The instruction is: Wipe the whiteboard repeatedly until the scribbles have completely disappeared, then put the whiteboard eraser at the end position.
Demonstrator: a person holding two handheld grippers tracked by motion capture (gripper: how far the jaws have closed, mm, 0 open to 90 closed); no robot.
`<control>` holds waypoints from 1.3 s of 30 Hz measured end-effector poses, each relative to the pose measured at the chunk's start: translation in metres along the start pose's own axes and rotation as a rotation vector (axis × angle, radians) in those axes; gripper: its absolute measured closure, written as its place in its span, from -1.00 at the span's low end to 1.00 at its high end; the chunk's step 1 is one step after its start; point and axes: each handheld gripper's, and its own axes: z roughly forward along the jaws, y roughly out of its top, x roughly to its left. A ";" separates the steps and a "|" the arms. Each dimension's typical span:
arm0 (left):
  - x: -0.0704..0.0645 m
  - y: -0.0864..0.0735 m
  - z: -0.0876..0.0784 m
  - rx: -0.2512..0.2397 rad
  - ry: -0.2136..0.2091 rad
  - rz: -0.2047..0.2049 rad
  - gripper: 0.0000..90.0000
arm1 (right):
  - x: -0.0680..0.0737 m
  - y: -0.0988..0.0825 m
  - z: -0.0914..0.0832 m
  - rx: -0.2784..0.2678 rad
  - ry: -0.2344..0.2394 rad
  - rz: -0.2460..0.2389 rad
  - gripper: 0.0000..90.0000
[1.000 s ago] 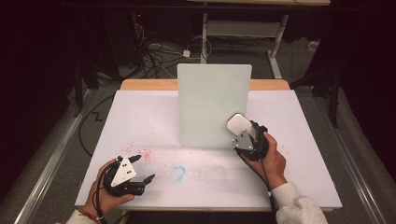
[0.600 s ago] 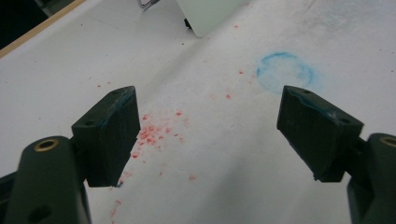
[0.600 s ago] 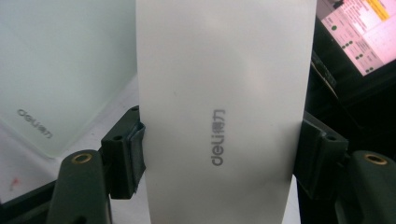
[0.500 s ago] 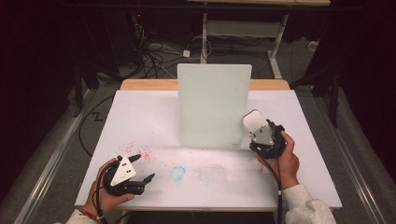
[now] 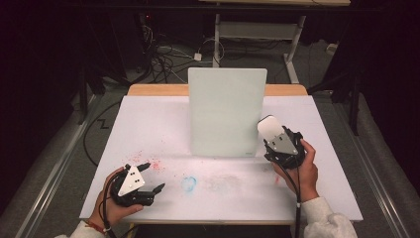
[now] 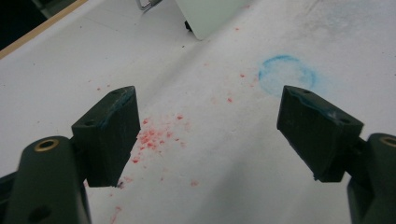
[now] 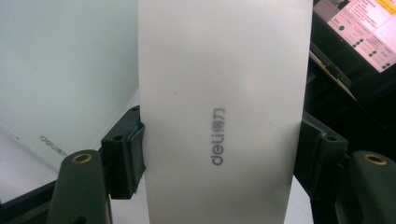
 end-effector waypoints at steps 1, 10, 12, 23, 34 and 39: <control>0.000 0.000 0.000 0.001 0.000 0.000 -0.55 | 0.000 0.001 -0.001 -0.004 0.005 0.000 -0.31; 0.000 0.000 0.000 0.002 -0.002 -0.001 -0.55 | 0.001 0.010 -0.009 -0.043 0.053 0.022 -0.31; 0.000 -0.001 0.000 0.005 -0.001 0.001 -0.55 | 0.001 0.011 -0.010 -0.049 0.065 0.026 -0.31; -0.002 0.002 0.000 0.001 0.002 0.013 -0.55 | 0.005 0.018 -0.021 -0.075 0.131 0.015 -0.31; -0.003 0.003 0.000 0.002 0.005 0.019 -0.55 | 0.011 0.023 -0.033 -0.083 0.243 -0.023 -0.31; -0.003 0.002 -0.001 0.001 0.006 0.016 -0.55 | 0.016 0.025 -0.035 -0.082 0.282 -0.035 -0.31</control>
